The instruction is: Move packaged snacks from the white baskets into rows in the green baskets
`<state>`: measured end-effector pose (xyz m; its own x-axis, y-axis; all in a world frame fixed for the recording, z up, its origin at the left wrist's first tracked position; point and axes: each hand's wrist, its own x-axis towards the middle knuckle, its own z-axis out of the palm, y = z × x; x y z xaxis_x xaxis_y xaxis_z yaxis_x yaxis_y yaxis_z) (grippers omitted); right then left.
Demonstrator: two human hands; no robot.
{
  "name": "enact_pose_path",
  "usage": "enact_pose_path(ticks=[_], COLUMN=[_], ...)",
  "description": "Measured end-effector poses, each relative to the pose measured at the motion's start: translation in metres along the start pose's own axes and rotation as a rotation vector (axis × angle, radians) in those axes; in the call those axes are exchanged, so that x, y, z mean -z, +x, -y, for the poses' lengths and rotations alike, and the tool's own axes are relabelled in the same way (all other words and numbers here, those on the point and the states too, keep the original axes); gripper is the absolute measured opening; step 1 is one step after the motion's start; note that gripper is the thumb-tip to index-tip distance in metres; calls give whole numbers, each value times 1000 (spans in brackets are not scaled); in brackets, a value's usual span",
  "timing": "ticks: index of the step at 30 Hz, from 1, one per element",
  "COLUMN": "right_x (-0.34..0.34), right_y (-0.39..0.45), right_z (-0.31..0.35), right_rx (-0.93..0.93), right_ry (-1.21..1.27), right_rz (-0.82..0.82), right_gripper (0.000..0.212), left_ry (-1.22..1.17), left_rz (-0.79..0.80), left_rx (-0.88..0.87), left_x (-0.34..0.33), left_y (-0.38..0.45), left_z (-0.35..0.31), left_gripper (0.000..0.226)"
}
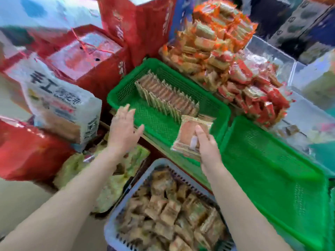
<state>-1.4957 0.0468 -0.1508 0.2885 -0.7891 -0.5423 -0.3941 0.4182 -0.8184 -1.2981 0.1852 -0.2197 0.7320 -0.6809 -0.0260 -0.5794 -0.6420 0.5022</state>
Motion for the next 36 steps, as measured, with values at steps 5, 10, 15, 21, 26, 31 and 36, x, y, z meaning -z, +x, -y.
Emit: enact_pose_path(ticks=[5,10,15,21,26,31,36], right_x=[-108,-196,-230,-239,-245,-250,-250], right_y=[102,119,138,137,138,147,141], right_z=[18,33,21,23,21,22,34], right_rx=[-115,-145,-196,-164,-121,-154,-247], right_ry=[1,-268,-424,-420,-589,-610,-460], right_rz=[60,191,136,168,259,256,213], right_gripper=[128,113,87,104,112,104,108], left_ry=[69,12,8,1,-14,-59,-63], left_rz=[74,96,116,105,77,100,108], left_rx=[62,22,-32,-31,-38,-44,-46], left_x=[-2,-11,-14,-17,-17,-14,-12], left_y=[58,57,59,58,58,58,58], left_z=[58,72,81,81,80,80,79], left_gripper=[102,106,106,107,105,103,104])
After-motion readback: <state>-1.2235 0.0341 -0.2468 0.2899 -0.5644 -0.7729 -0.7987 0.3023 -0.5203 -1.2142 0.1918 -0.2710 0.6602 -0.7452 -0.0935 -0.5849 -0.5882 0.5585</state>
